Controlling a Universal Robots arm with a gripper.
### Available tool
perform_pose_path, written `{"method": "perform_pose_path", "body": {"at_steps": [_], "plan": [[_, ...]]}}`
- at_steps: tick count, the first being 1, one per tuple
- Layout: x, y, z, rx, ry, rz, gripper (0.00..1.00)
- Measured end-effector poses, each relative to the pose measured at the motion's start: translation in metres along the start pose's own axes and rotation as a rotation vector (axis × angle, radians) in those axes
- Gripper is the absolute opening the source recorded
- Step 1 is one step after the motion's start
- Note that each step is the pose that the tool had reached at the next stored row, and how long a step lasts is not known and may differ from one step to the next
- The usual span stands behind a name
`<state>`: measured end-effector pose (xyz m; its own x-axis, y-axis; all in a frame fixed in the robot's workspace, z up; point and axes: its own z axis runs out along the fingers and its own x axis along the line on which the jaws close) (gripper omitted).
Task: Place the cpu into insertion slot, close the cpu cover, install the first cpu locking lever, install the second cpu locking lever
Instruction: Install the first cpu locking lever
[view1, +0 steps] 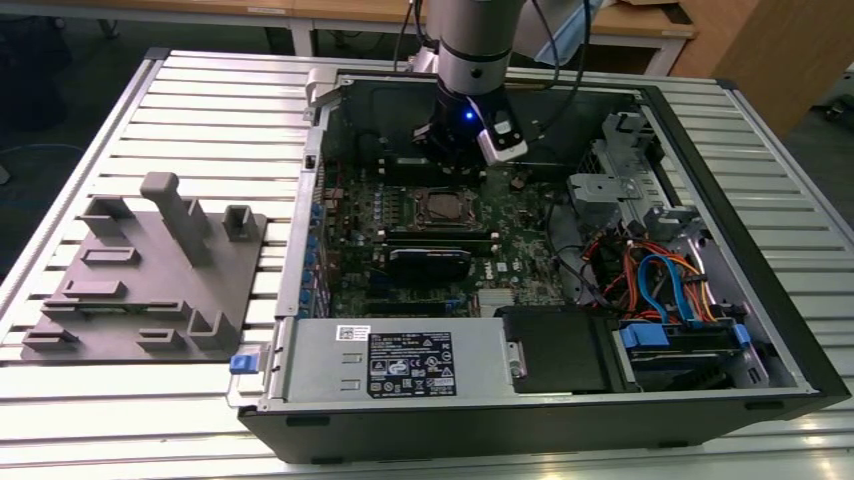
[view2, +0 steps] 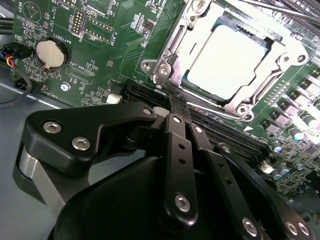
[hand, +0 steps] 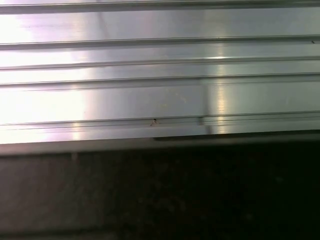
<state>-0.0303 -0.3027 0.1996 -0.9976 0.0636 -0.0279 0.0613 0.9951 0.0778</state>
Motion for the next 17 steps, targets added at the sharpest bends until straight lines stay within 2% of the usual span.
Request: {"method": "perform_pose_path", "body": {"at_steps": [13, 17], "plan": [[-0.0003, 0.0001, -0.0007, 0.0004, 0.0001, 0.0, 0.11], [-0.0005, 0.0, -0.0003, 0.0031, 0.0, 0.0, 0.11]]}}
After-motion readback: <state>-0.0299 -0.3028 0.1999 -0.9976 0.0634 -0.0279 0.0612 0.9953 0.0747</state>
